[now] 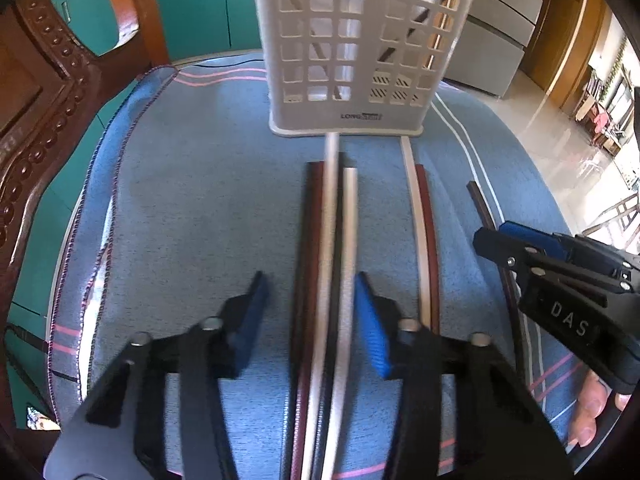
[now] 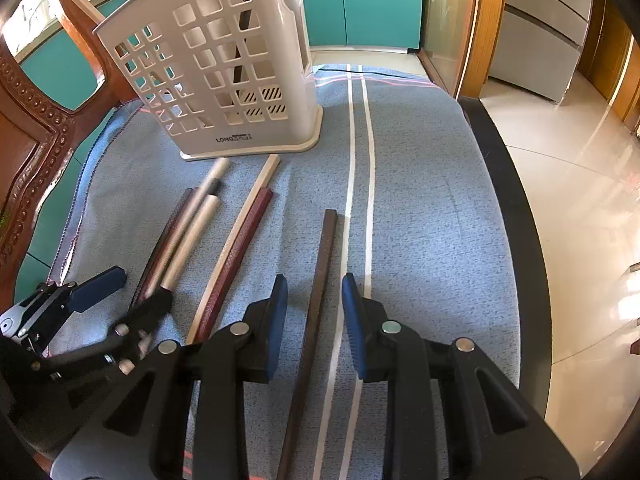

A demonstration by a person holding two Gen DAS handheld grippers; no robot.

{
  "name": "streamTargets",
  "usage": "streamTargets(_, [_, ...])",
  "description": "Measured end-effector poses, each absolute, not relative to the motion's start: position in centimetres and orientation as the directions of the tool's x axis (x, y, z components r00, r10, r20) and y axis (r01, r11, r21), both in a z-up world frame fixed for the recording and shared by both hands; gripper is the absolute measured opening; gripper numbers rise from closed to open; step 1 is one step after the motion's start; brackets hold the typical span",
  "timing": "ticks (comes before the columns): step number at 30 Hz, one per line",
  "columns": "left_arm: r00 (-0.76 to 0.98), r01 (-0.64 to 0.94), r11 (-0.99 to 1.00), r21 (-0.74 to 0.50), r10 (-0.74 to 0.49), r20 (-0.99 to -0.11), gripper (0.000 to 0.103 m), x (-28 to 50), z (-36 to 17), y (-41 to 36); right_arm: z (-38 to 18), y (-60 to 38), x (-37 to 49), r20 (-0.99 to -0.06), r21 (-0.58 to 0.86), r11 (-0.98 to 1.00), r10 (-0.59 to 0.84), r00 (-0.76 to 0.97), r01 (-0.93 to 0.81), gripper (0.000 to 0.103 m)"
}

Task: Organize utensils
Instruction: 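Close the left tool on a light wooden chopstick while the right tool aligns over a dark brown one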

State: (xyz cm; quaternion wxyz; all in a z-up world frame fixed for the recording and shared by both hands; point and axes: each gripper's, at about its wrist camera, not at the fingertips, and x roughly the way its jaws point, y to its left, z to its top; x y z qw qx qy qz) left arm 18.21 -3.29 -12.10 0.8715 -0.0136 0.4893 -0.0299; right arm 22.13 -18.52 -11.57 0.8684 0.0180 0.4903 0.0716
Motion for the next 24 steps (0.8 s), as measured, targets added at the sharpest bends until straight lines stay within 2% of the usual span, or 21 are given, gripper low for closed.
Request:
streamTargets(1, [0.519,0.032,0.998,-0.058,-0.066,-0.852,0.031,18.2,-12.0,-2.9,-11.6,-18.6,22.1,-0.849,0.101,0.989,0.141,0.509,-0.107,0.028])
streamTargets(8, [0.502,0.010,0.991,-0.136,-0.123,-0.856,0.029,18.5,-11.3,-0.5,-11.6,-18.5,22.2,-0.849,0.102,0.989,0.142,0.509,-0.107,0.028])
streamTargets(9, [0.505,0.003,0.987,-0.159,-0.139,-0.852,0.027,18.5,-11.0,0.1,-11.6,-18.5,22.2,-0.849,0.102,0.989,0.142,0.509,-0.106,0.028])
streamTargets(10, [0.510,-0.005,0.985,-0.170,-0.144,-0.848,0.013,18.3,-10.7,0.7,-11.6,-18.5,22.2,-0.849,0.103,0.989,0.143,0.509,-0.106,0.028])
streamTargets(11, [0.514,-0.013,0.983,-0.183,-0.150,-0.844,0.011,18.2,-10.3,1.4,-11.6,-18.5,22.2,-0.849,0.105,0.989,0.144,0.509,-0.105,0.028])
streamTargets(15, [0.516,-0.058,0.971,-0.232,-0.170,-0.839,0.011,18.1,-9.8,4.0,-11.5,-18.3,22.2,-0.848,0.106,0.989,0.145,0.509,-0.105,0.028])
streamTargets(16, [0.515,-0.073,0.969,-0.237,-0.167,-0.841,0.011,17.9,-9.9,4.5,-11.5,-18.2,22.2,-0.848,0.106,0.989,0.145,0.509,-0.105,0.028])
streamTargets(18, [0.507,-0.092,0.965,-0.244,-0.165,-0.846,0.018,18.0,-10.1,5.3,-11.4,-18.2,22.1,-0.848,0.109,0.988,0.148,0.509,-0.105,0.028])
streamTargets(20, [0.504,-0.104,0.964,-0.245,-0.162,-0.849,0.030,17.9,-10.4,5.3,-11.4,-18.2,22.1,-0.847,0.112,0.988,0.150,0.510,-0.105,0.028])
streamTargets(24, [0.508,-0.114,0.961,-0.253,-0.162,-0.846,0.039,18.3,-10.5,5.2,-11.3,-18.0,22.1,-0.847,0.115,0.987,0.155,0.508,-0.108,0.029])
